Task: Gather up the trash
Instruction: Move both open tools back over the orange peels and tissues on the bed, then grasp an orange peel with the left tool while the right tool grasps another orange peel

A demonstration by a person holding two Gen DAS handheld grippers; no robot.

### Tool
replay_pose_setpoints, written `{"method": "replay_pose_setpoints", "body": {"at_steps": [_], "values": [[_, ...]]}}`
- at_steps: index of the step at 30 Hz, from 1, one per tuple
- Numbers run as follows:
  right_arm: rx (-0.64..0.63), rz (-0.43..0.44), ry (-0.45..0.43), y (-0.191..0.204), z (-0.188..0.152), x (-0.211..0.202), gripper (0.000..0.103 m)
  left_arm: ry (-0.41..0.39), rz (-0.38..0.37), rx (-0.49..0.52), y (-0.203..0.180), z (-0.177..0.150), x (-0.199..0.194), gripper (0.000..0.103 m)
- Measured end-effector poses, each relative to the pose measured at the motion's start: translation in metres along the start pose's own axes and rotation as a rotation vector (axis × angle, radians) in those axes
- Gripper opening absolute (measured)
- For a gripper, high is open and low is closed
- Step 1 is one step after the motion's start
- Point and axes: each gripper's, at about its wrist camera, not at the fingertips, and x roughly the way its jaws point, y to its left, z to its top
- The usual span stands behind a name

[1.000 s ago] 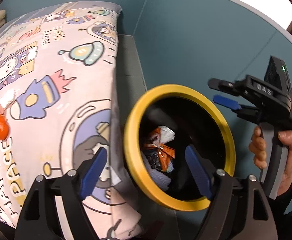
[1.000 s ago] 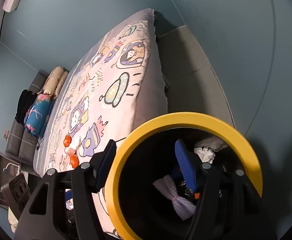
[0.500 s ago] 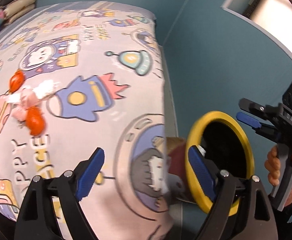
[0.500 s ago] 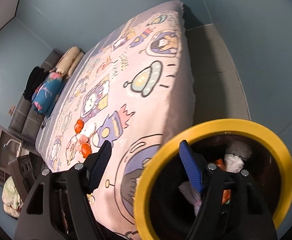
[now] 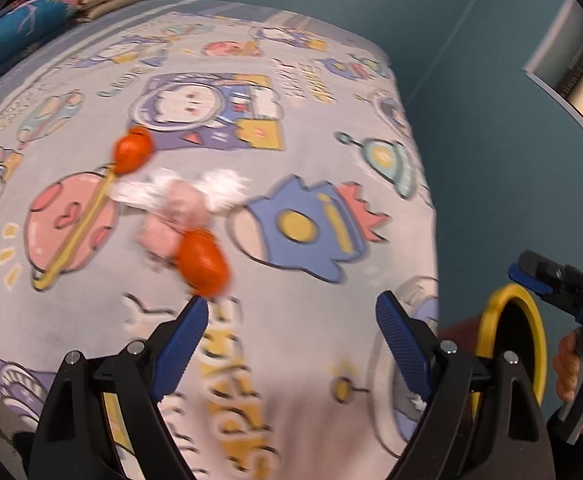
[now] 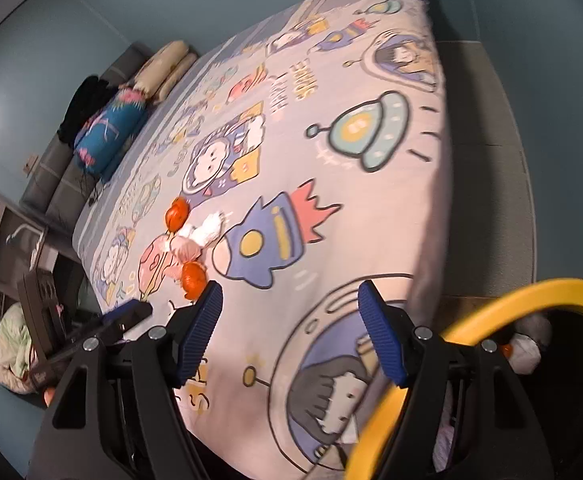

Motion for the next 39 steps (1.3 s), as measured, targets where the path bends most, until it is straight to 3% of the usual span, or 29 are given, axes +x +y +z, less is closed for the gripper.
{"method": "replay_pose_setpoints", "body": {"at_steps": [8, 18, 26, 39], "values": [[-0.088, 0.021, 0.104, 0.045, 0.006, 0.056, 0.067, -0.012, 0.05, -0.134, 0.073, 0.032, 0.012, 0.082], [-0.239, 0.021, 0.243, 0.107, -0.001, 0.13, 0.067, -0.002, 0.148, -0.204, 0.141, 0.068, 0.047, 0.082], [-0.361, -0.014, 0.318, 0.151, -0.012, 0.188, 0.067, -0.002, 0.179, -0.221, 0.172, 0.09, 0.071, 0.082], [-0.465, -0.101, 0.324, 0.188, -0.026, 0.244, 0.066, 0.044, 0.195, -0.202, 0.19, 0.127, 0.118, 0.082]]}}
